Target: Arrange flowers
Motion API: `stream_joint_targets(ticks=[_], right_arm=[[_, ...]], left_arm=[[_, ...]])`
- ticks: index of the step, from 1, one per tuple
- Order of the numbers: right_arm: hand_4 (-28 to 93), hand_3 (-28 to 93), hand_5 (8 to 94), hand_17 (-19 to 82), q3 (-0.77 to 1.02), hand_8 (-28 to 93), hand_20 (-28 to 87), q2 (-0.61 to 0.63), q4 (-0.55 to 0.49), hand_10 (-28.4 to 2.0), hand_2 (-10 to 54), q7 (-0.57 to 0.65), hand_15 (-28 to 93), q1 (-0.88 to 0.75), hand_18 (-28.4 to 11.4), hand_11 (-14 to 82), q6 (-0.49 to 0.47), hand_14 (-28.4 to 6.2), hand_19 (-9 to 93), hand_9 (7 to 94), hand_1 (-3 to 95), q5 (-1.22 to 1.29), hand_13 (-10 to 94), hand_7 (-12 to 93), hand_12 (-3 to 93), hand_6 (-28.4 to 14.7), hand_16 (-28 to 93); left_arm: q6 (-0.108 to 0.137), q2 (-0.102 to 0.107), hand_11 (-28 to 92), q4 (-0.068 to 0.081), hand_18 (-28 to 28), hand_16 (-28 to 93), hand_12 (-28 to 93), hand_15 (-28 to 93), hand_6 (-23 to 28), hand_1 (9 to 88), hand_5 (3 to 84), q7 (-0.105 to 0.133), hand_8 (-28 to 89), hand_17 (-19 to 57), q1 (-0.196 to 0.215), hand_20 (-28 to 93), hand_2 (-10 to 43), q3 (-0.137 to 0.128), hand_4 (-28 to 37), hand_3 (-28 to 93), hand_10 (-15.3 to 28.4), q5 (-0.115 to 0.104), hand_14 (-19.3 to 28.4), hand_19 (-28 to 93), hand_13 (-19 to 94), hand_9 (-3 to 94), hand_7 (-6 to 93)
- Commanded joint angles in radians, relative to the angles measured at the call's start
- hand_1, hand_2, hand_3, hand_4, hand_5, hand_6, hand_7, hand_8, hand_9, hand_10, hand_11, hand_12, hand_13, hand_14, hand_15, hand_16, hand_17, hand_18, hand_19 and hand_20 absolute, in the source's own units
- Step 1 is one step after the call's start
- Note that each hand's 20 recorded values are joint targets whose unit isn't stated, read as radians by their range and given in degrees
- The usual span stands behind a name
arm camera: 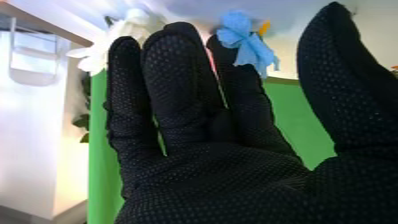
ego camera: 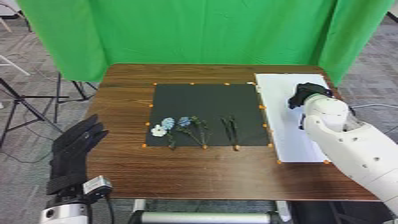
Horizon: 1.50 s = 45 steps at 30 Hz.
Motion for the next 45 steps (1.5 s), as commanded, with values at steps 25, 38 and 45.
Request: stream_joint_targets(ticks=[25,38,45], right_arm=[[-28,68,78.9,40,-0.21,-1,3,0.061,0.005,-8.5,-3.5,0.028,72,0.039,-18.8,24.0,0.345,-4.3,93,80.8,49.7,-0.132,76,25,22.0,2.6,18],[-28,70,80.5,40,-0.252,0,4,0.044,-0.19,-8.5,-4.2,-0.116,72,0.068,-18.9,24.1,0.441,-4.2,93,82.2,49.2,-0.14,77,23,23.5,2.2,19],[-28,70,80.7,39,-0.225,0,3,-0.037,-0.267,-8.6,-4.2,-0.223,72,0.016,-19.0,24.2,0.397,-4.2,93,82.2,49.1,-0.163,76,22,23.7,2.2,19]], left_arm=[[-0.017,-0.007,40,0.004,21.2,-18,7,67,12.0,27.1,42.7,-0.023,-11,-9.2,-0.005,4,2.8,0.008,-18.7,83,20.2,0.014,27.1,59,25,34.5,16.2],[-0.015,-0.002,40,0.0,21.2,-18,7,67,12.0,27.1,42.7,-0.023,-11,-9.3,0.001,4,2.8,0.004,-18.7,83,20.1,0.012,27.1,59,25,34.5,16.2],[-0.019,-0.008,40,-0.003,21.2,-17,7,67,12.0,27.2,42.7,-0.032,-11,-9.3,0.007,4,2.9,-0.003,-18.7,83,20.2,0.017,27.0,59,25,34.5,16.2]])
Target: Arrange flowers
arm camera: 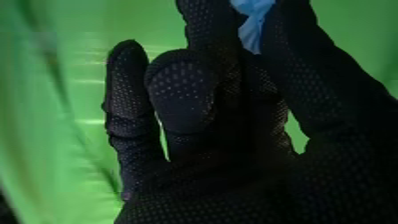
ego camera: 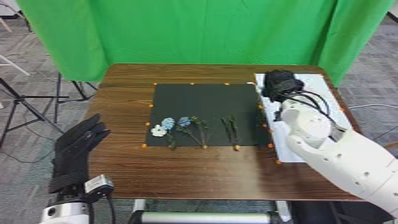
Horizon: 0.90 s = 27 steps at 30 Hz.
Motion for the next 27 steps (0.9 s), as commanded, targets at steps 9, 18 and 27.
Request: stream_joint_targets(ticks=[9,18,27], right_arm=[[-28,70,80.8,39,0.043,1,3,-0.207,-0.115,-8.8,-4.1,-0.168,72,-0.117,-19.0,24.4,-0.073,-4.3,93,82.1,49.2,-0.092,76,22,23.5,2.1,19],[-28,71,80.8,38,0.065,1,2,-0.304,-0.076,-9.0,-4.2,-0.209,72,-0.171,-19.1,24.7,-0.116,-4.4,93,81.8,48.9,-0.164,76,22,23.4,2.2,19],[-28,70,80.5,38,0.031,0,2,-0.321,-0.03,-9.2,-4.0,-0.17,72,-0.149,-19.2,24.9,-0.12,-4.5,93,81.2,48.7,-0.169,76,22,22.9,2.2,19]], left_arm=[[-0.02,-0.01,40,-0.006,21.2,-17,7,67,12.0,27.2,42.7,-0.026,-11,-9.3,0.015,4,2.8,-0.011,-18.7,83,20.2,0.015,27.1,59,25,34.5,16.2],[-0.027,-0.012,40,-0.001,21.2,-18,7,67,12.0,27.0,42.7,-0.031,-11,-9.3,0.004,4,2.7,-0.01,-18.7,83,20.1,0.018,27.1,59,25,34.5,16.1],[-0.034,-0.012,40,0.002,21.3,-18,7,67,12.1,27.0,42.8,-0.034,-11,-9.2,-0.005,4,2.7,-0.006,-18.7,83,20.1,0.02,27.2,59,25,34.5,16.1]])
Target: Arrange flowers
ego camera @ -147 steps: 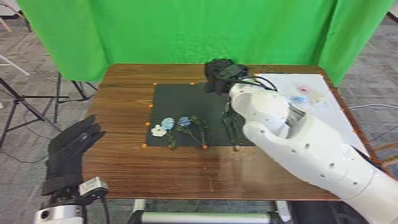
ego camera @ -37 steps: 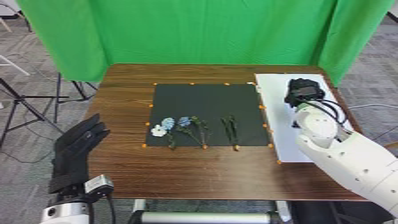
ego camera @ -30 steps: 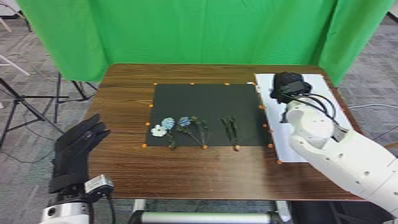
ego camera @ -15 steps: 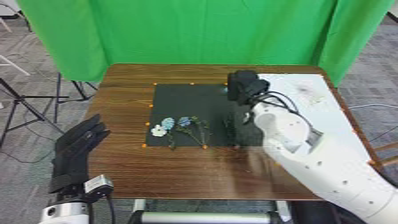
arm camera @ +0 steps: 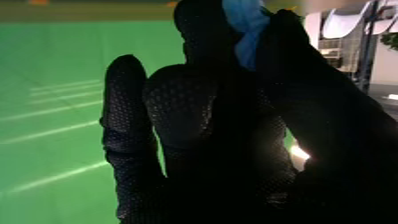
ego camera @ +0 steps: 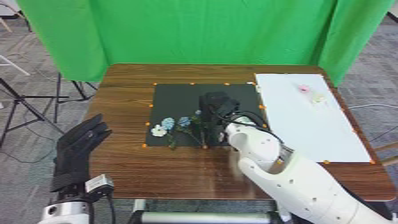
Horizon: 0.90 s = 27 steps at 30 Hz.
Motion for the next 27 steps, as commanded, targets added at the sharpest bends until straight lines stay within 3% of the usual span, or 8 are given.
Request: stream_joint_targets(ticks=[1,8,27], right_arm=[[-28,70,80.4,38,-0.024,0,2,-0.013,0.043,-9.2,-4.0,0.034,72,0.029,-19.2,24.9,-0.004,-4.4,93,81.1,48.7,-0.01,76,22,22.9,2.2,19],[-28,70,80.4,38,-0.021,0,1,-0.008,0.066,-9.2,-4.0,0.069,72,0.039,-19.2,25.1,-0.006,-4.6,93,81.1,48.7,0.003,75,22,22.8,2.2,19],[-28,74,77.6,35,0.121,-1,0,-0.109,0.035,-10.1,-7.4,-0.037,72,-0.06,-19.4,24.9,-0.154,-6.0,93,77.4,44.8,-0.078,72,23,22.7,1.5,19]], left_arm=[[-0.013,-0.007,40,0.002,21.3,-18,7,67,12.1,27.0,42.7,-0.006,-11,-9.3,-0.001,4,2.7,0.001,-18.7,83,20.2,0.006,27.1,59,25,34.5,16.1],[-0.016,-0.008,40,0.003,21.2,-18,7,67,12.1,27.0,42.8,-0.006,-11,-9.2,0.002,4,2.7,-0.004,-18.8,83,20.2,0.005,27.1,59,25,34.5,16.1],[-0.015,-0.01,40,0.004,21.2,-18,7,67,12.0,27.2,42.7,-0.01,-11,-9.3,0.0,4,2.8,-0.002,-18.8,83,20.1,0.006,27.1,59,25,34.6,16.1]])
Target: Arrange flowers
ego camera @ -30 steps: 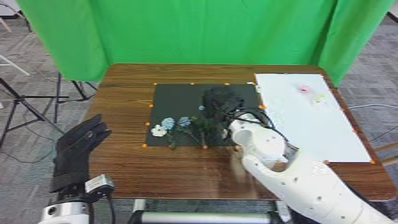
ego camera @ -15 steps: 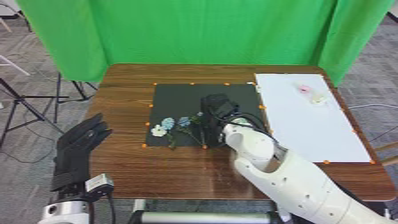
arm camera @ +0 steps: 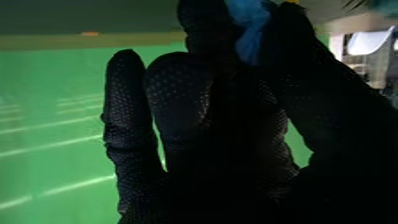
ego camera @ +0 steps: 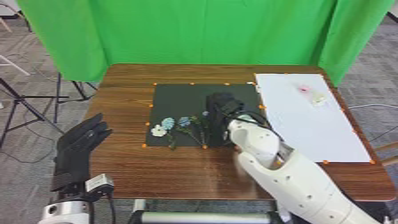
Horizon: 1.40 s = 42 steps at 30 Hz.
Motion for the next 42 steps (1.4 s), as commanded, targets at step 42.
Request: stream_joint_targets(ticks=[42], right_arm=[[-26,83,58.5,29,0.113,-12,1,0.237,-0.103,-17.0,-2.2,-0.024,76,0.147,-21.4,25.2,-0.158,-10.2,90,59.8,27.0,0.175,62,17,16.8,-4.7,16]], left_arm=[[0.045,0.031,40,-0.013,21.3,-18,7,67,12.1,27.1,42.8,0.049,-11,-9.3,0.052,4,2.9,0.004,-18.7,83,20.2,-0.024,27.1,59,25,34.6,16.0]])
